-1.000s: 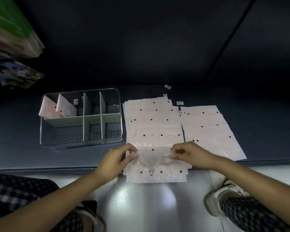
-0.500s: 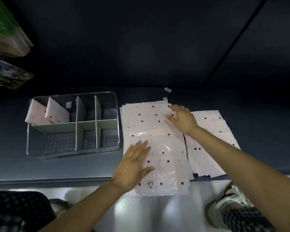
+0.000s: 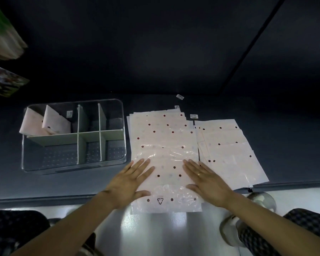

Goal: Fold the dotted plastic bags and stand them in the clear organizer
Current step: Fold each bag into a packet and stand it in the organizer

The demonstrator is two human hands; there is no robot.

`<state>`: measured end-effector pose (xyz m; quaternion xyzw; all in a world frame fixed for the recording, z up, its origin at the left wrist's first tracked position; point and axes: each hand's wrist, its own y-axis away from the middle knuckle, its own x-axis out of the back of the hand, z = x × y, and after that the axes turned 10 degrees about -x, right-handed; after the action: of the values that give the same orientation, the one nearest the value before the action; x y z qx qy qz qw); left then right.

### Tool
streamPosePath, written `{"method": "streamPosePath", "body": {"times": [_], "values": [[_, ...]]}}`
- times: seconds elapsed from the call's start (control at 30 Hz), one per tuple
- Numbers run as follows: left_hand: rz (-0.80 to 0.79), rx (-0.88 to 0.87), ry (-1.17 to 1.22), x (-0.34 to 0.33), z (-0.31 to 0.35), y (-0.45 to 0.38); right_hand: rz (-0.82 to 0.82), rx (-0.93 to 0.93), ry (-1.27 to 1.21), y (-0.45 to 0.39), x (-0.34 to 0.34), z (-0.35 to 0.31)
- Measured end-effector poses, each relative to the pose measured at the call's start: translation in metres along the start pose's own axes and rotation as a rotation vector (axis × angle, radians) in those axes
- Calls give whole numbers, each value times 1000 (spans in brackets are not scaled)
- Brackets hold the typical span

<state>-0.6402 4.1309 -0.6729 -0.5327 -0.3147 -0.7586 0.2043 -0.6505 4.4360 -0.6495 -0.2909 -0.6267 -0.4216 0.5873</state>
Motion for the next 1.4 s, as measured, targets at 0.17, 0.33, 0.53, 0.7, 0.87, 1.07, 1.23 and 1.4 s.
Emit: {"method": "streamPosePath", "body": {"times": [0.17, 0.33, 0.53, 0.7, 0.87, 1.07, 1.23, 1.4], "values": [[129, 37, 99, 7, -4, -1, 223, -24, -92, -16, 12, 10], [253, 137, 239, 20, 5, -29, 227, 32, 61, -36, 10, 4], [234, 216, 214, 39, 0, -41, 9, -145, -332, -47, 25, 21], [369, 267, 268, 67, 6, -27, -203, -245, -846, -44, 53, 39], [508, 261, 305, 77, 17, -18, -337, -333, -954, -55, 63, 43], [539, 83, 60, 57, 42, -33, -230, -496, -992, -82, 51, 42], [137, 188, 25, 14, 53, -47, -186, -567, -898, -97, 40, 38], [64, 269, 20, -5, 54, -50, 90, -401, -547, -104, 41, 20]]}}
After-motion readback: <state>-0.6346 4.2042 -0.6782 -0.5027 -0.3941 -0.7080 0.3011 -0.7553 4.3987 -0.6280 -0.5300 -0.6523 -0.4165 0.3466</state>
